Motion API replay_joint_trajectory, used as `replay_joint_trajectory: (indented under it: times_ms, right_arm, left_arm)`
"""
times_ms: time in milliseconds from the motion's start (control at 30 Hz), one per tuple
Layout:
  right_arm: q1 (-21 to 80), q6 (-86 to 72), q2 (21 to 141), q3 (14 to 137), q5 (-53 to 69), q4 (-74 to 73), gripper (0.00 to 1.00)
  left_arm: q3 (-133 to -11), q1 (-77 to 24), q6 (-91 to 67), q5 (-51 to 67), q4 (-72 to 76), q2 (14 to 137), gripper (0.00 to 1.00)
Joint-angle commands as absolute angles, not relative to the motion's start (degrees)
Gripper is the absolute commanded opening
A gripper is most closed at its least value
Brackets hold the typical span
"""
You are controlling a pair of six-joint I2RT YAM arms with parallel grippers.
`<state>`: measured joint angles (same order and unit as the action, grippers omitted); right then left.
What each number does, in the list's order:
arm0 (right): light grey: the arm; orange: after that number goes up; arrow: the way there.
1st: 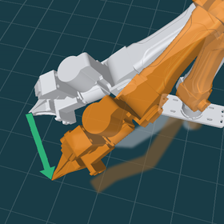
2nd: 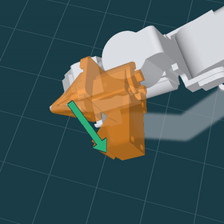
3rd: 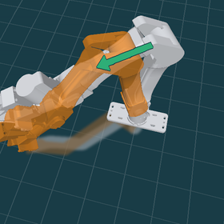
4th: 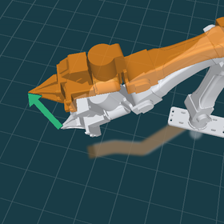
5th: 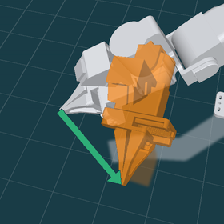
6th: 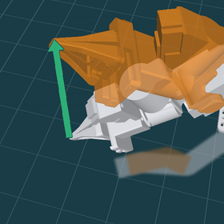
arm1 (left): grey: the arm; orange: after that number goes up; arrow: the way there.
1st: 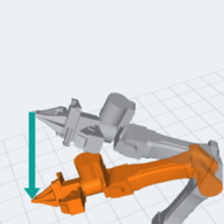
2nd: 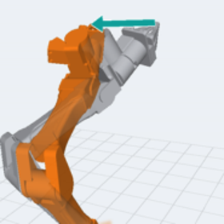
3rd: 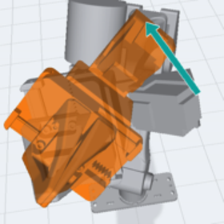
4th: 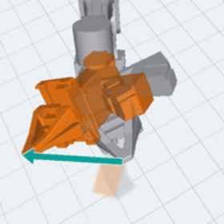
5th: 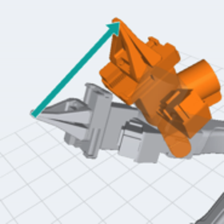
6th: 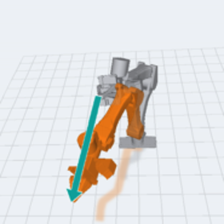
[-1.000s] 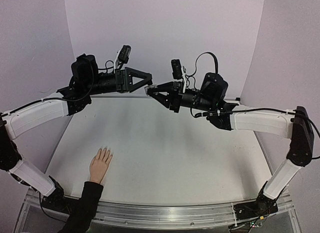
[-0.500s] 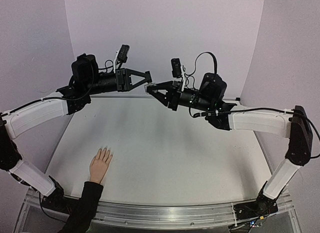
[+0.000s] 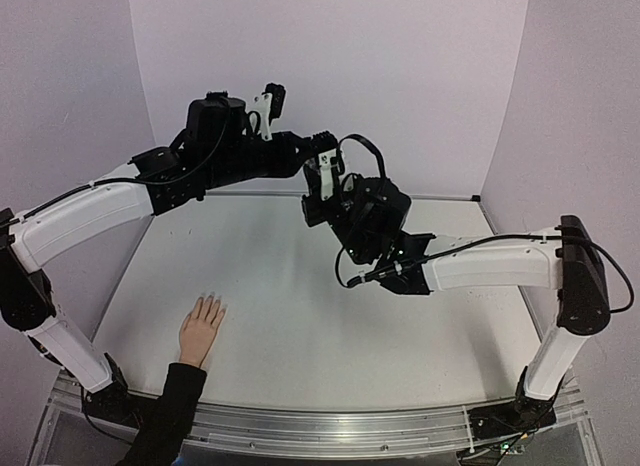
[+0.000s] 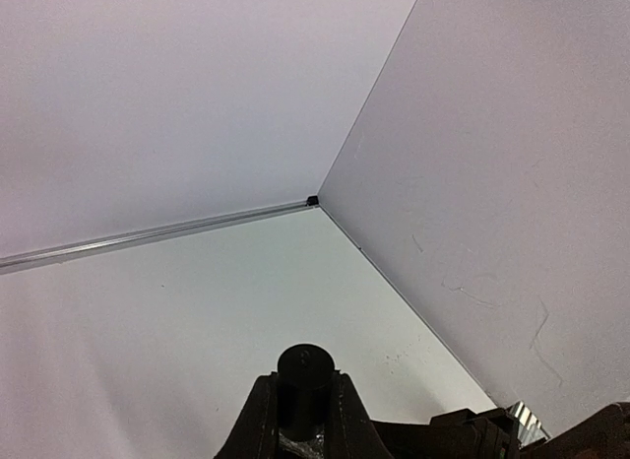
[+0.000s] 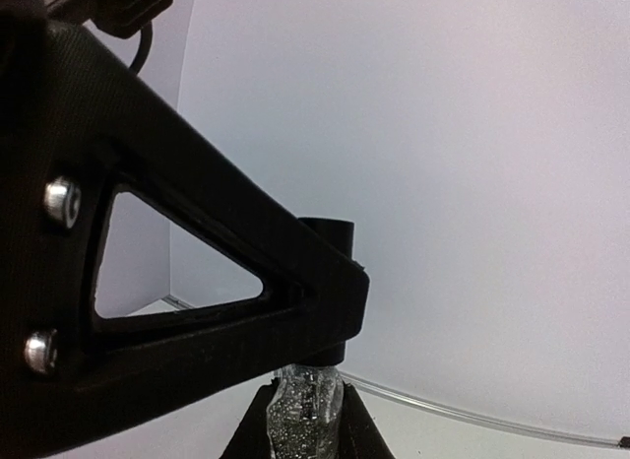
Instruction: Paint the nails
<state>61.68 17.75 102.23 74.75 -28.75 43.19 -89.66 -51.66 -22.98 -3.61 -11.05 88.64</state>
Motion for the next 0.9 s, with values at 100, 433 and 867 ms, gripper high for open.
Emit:
replay_joint_trajectory:
  times_ms: [100, 433, 867]
  right_arm:
    - [56.02, 9.39, 93.1, 70.63, 9.07, 36.24, 0.0]
    - [46.23, -8.28, 91.65, 71.38, 46.3, 36.92, 0.0]
    - [44.42, -19.73, 96.44, 75.63, 53.17, 44.31, 0.0]
  left_arm:
    - [-85.42, -50.59, -21.93, 18.29, -3.48, 84.57, 0.49]
    - [-71.04, -41.49, -33.47, 38.27, 17.26, 76.46, 0.8]
    - [-71.59, -40.97, -34.99, 42.14, 18.11, 77.14, 0.55]
